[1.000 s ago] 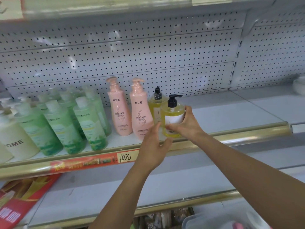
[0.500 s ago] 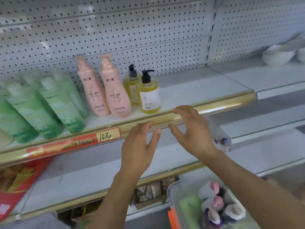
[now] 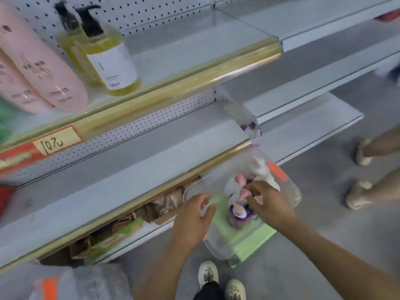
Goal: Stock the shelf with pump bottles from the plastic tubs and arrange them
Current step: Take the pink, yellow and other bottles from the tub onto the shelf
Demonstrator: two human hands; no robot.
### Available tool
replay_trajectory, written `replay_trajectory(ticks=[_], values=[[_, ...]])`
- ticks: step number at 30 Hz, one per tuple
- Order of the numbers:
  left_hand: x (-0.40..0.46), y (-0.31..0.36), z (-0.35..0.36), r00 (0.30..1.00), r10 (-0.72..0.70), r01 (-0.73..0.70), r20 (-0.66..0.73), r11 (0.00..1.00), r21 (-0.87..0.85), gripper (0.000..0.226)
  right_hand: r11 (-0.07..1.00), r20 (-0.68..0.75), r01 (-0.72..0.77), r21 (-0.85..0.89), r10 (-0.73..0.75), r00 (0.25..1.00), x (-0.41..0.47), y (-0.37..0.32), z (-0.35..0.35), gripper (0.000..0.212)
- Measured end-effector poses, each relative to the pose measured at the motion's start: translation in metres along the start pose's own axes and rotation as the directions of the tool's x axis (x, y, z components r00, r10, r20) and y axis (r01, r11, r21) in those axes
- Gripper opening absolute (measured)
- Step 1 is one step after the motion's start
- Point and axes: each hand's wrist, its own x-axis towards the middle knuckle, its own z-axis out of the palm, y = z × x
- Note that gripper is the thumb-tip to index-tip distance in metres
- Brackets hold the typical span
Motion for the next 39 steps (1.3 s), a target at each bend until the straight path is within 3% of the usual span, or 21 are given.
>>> replay_trajectory(ticks=[4,11,14,17,21,25,29,36,39], values=[[0.014,-0.016,0.038,0.988,-0.052,0.053,0.148,0.999,-0.001,0.037,0.982,0.119,-0.189,0.011,0.186,0.975,-0.014,0.046,0.031,0.016],[0.057,-0.021,0.081,0.951,-0.082,0.089,0.298,0.996,-0.012,0.038,0.955,0.189,-0.278,-0.105,0.294,0.937,-0.009,0.078,0.061,0.032],[0.083,-0.025,0.09,0.943,-0.066,0.066,0.327,0.998,0.01,0.041,0.961,0.111,-0.247,-0.126,0.261,0.959,0.01,0.082,0.065,0.029],[0.119,-0.034,0.1,0.949,-0.046,0.035,0.311,0.999,0.042,0.04,0.95,0.042,-0.172,-0.261,0.189,0.981,0.042,0.084,0.064,0.033],[0.17,-0.046,0.123,0.951,-0.012,-0.02,0.31,0.995,0.101,0.048,0.906,0.188,-0.02,-0.422,0.109,0.976,0.088,0.093,0.076,0.04],[0.206,-0.055,0.147,0.926,0.059,-0.138,0.374,0.973,0.188,0.06,0.878,0.424,0.068,-0.473,0.159,0.892,0.117,0.099,0.094,0.041],[0.227,-0.065,0.165,0.902,0.099,-0.2,0.42,0.958,0.204,0.065,0.888,0.44,0.038,-0.459,0.19,0.878,0.127,0.111,0.103,0.039],[0.24,-0.08,0.191,0.912,0.055,-0.142,0.407,0.972,0.186,0.077,0.872,0.472,-0.007,-0.489,0.272,0.839,0.143,0.117,0.111,0.048],[0.244,-0.085,0.194,0.911,0.111,-0.187,0.396,0.969,0.159,0.087,0.86,0.484,-0.011,-0.51,0.298,0.823,0.147,0.12,0.115,0.051]])
